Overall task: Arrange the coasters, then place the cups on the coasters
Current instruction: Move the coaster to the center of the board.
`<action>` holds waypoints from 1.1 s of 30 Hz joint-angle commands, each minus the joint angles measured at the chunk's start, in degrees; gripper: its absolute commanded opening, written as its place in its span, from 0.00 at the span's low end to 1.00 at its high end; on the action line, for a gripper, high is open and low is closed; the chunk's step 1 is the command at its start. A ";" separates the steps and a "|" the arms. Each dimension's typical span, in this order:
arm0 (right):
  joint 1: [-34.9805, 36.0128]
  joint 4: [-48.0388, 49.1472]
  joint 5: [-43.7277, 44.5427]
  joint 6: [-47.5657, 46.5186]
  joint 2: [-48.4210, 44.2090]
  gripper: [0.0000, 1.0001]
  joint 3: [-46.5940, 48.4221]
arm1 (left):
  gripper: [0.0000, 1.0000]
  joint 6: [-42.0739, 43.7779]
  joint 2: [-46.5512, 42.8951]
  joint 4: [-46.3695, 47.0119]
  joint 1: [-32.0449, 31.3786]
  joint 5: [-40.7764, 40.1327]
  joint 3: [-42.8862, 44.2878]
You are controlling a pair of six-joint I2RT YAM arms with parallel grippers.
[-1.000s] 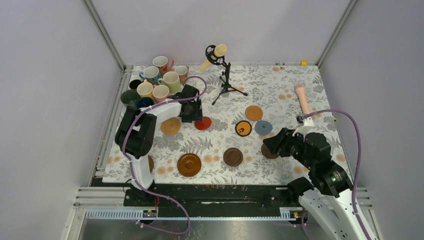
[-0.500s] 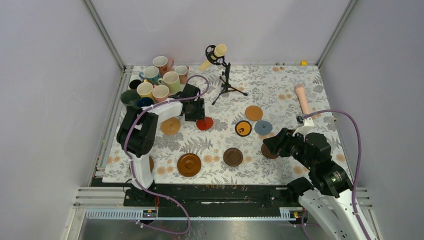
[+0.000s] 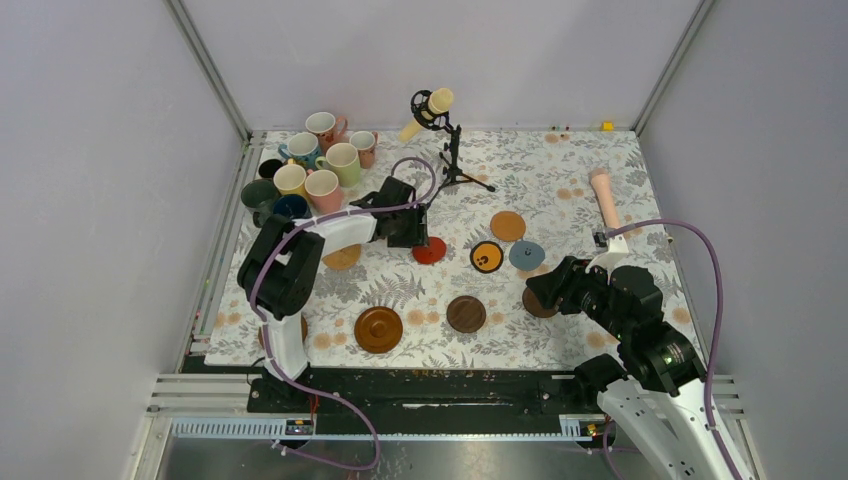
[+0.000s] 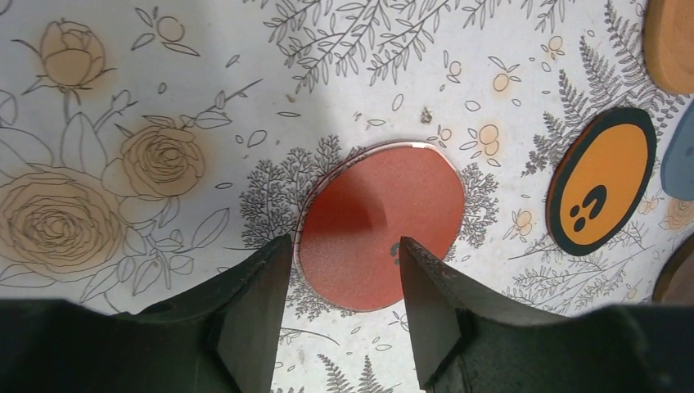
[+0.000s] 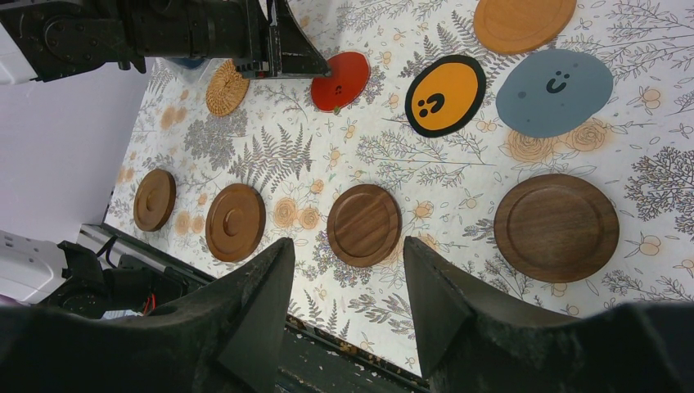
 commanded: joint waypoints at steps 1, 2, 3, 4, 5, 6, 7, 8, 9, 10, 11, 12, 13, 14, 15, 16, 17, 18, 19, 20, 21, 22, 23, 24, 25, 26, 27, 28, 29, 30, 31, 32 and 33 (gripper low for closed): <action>0.36 0.67 0.05 0.10 -0.22 0.59 0.95 | 0.52 -0.65 0.55 -2.10 -1.23 1.72 -1.87; 0.35 0.63 0.12 0.13 -0.18 0.59 0.98 | 0.52 -0.62 0.53 -2.46 -1.30 1.65 -1.73; 0.36 0.64 0.11 0.14 -0.26 0.59 0.95 | 0.52 -0.53 0.60 -3.36 -1.42 1.35 -1.42; 0.36 0.62 0.11 0.15 -0.33 0.59 0.96 | 0.52 -0.31 0.67 -4.52 -1.46 0.30 -0.69; 0.36 0.61 0.11 0.16 -0.42 0.59 0.96 | 0.52 -0.02 0.48 -5.38 -1.46 -0.92 -0.06; 0.36 0.63 0.04 0.14 -0.50 0.59 0.94 | 0.52 0.36 0.02 -5.54 -1.47 -2.12 0.37; 0.36 0.61 0.02 0.14 -0.60 0.59 0.82 | 0.52 0.66 -0.52 -5.31 -1.42 -3.32 0.80; 0.36 0.61 0.02 0.22 -0.62 0.59 0.81 | 0.53 0.96 -0.72 -4.90 -1.31 -4.32 1.54; 0.36 0.59 -0.05 0.27 -0.62 0.59 0.89 | 0.53 1.14 -0.69 -4.36 -1.29 -5.00 2.44; 0.36 0.58 0.00 0.17 -0.62 0.59 1.01 | 0.53 1.18 -0.14 -4.16 -1.21 -5.10 3.52; 0.36 0.56 -0.05 0.07 -0.55 0.59 1.12 | 0.53 1.30 0.63 -4.09 -1.20 -4.54 4.83; 0.36 0.43 -0.13 -0.01 -0.53 0.59 1.29 | 0.53 1.43 1.44 -4.05 -1.19 -3.92 6.00; 0.36 0.11 -0.01 -0.10 -0.45 0.59 1.55 | 0.53 1.51 2.18 -3.95 -1.20 -3.52 6.89; 0.40 -0.23 0.09 -0.19 -0.44 0.59 1.81 | 0.53 1.72 2.78 -3.79 -1.18 -3.36 7.57; 0.36 -0.58 0.32 -0.42 -0.51 0.59 2.06 | 0.53 1.89 3.32 -3.45 -1.15 -3.24 8.08; 0.36 -1.02 0.63 -0.66 -0.54 0.59 2.38 | 0.53 2.14 3.79 -3.00 -1.20 -3.07 8.44; 0.36 -1.34 0.90 -0.84 -0.67 0.60 2.56 | 0.53 2.38 4.12 -2.51 -1.15 -2.47 8.64; 0.36 -1.67 1.22 -1.05 -0.81 0.59 2.65 | 0.53 2.52 4.70 -2.06 -1.11 -1.45 8.75; 0.40 -1.76 1.35 -1.16 -0.95 0.59 2.67 | 0.53 2.51 5.06 -1.63 -1.11 -0.61 8.79; 0.37 -1.77 1.57 -1.21 -1.15 0.59 2.68 | 0.53 2.49 5.40 -1.25 -1.11 0.49 8.72; 0.37 -1.80 1.67 -1.26 -1.24 0.59 2.59 | 0.53 2.36 5.74 -0.87 -1.11 0.92 8.67; 0.36 -1.78 1.69 -1.27 -1.31 0.60 2.69 | 0.53 2.28 6.09 -0.48 -1.09 1.85 8.46; 0.36 -1.75 1.65 -1.27 -1.32 0.60 2.72 | 0.53 2.17 6.48 -0.22 -1.10 2.32 8.41; 0.36 -1.83 1.68 -1.32 -1.20 0.60 2.74 | 0.53 2.15 6.69 0.02 -1.11 3.01 8.36; 0.36 -1.80 1.62 -1.27 -1.11 0.60 2.81 | 0.53 2.07 6.86 0.21 -1.10 3.52 8.38; 0.36 -1.82 1.56 -1.27 -1.00 0.60 2.84 | 0.53 2.00 6.97 0.30 -1.08 3.91 8.25; 0.34 -1.80 1.54 -1.32 -0.91 0.60 2.87 | 0.52 1.85 6.94 0.49 -1.07 4.35 8.15; 0.36 -1.81 1.52 -1.38 -0.82 0.60 2.94 | 0.52 1.66 6.90 0.45 -1.12 4.76 8.01; 0.36 -1.80 1.59 -1.36 -0.80 0.60 2.97 | 0.52 1.36 6.60 0.56 -1.19 5.17 7.57; 0.36 -1.78 1.65 -1.36 -0.79 0.60 2.88 | 0.52 1.09 6.22 0.91 -1.28 5.64 6.90; 0.37 -1.79 1.80 -1.33 -0.72 0.60 2.84 | 0.52 0.92 5.79 1.26 -1.32 5.82 6.35; 0.36 -1.68 1.90 -1.35 -0.71 0.60 2.77 | 0.52 0.79 5.44 1.65 -1.45 6.01 5.75; 0.36 -1.70 1.91 -1.40 -0.67 0.60 2.79 | 0.52 0.73 5.21 2.00 -1.58 6.10 5.25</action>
